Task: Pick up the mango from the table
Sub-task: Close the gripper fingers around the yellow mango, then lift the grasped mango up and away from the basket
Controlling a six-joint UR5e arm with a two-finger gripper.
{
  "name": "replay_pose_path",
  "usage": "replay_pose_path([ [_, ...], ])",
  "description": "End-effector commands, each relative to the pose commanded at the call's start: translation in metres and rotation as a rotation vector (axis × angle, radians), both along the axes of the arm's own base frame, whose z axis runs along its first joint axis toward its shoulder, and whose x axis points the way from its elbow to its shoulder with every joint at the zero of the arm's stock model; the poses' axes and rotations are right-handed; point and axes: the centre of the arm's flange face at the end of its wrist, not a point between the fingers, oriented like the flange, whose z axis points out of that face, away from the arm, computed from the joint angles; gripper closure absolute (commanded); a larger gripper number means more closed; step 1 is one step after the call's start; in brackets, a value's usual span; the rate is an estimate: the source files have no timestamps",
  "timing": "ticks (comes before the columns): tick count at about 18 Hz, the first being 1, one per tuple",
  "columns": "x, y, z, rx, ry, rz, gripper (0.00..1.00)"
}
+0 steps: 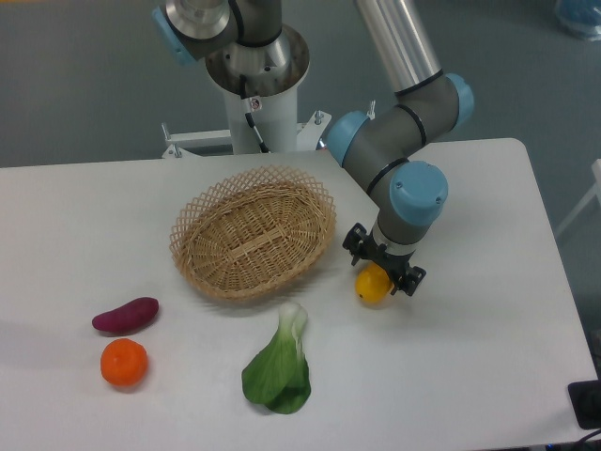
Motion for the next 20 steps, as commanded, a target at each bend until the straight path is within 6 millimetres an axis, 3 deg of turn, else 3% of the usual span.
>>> replay_pose_path([
  [5, -0.003, 0.002, 0.009, 0.008, 0.015, 0.02, 0.53],
  [10, -0.012, 0.003, 0.02, 0.021, 0.033, 0.025, 0.53],
  [14, -0.03, 0.006, 0.036, 0.04, 0.065, 0.026, 0.53],
  [20, -0.066, -0.006, 0.068, 0.074, 0.12, 0.067, 0.53],
])
